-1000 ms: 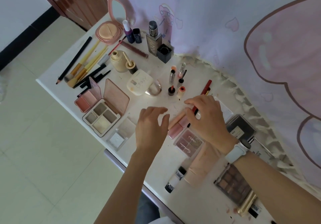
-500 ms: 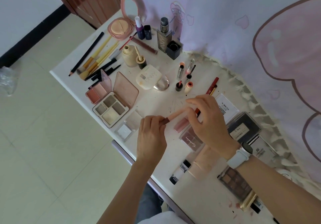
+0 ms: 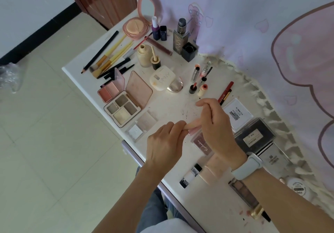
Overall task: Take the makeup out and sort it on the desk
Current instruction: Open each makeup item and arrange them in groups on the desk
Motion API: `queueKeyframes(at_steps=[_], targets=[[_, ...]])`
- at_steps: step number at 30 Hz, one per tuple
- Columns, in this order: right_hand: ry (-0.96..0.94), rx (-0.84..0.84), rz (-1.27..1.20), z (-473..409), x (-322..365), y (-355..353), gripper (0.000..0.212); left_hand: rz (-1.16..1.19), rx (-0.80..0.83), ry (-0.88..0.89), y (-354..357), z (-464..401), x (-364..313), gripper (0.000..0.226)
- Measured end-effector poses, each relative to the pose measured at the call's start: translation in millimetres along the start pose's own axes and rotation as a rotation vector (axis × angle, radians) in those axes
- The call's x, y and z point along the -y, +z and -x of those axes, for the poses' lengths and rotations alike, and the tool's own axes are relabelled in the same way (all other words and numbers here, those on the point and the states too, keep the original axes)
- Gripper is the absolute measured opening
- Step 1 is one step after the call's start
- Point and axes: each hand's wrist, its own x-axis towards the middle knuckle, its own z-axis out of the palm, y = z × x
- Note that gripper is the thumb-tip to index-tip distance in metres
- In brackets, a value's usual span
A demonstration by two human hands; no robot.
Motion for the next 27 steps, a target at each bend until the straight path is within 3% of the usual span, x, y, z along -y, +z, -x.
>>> queueKeyframes(at_steps=[7,12,16,18,22,24,27], targets=[[-0.155,0.071,0.081,3,-2,-7,0.023,0.326,0.163,-0.139,-8,-3,2,0.028],[-0.195,0.227,-0.007,3,-3,-5,0.026,0.323,0.262,-0.308,-7,-3,14,0.016],[-0.052,0.375,0.01,-3,-7,-7,0.016,0.235,0.248,-0.199,-13,0,20,0.02],[0.014,0.406,0.086,-4,-8,-8,0.031,0.228,0.28,-0.171,-15,1,20,0.017],[-0.048,0.462,0.172,-6,-7,-15,0.015,0.281,0.343,-0.235,-18,0,20,0.012],[-0.065,0.544,0.189,-8,-5,-20,0.018,0.275,0.328,-0.238,-20,-3,20,0.012],[-0.118,0.571,0.463,-8,-2,-25,0.026,0.22,0.317,-0.131,-23,-8,18,0.016]])
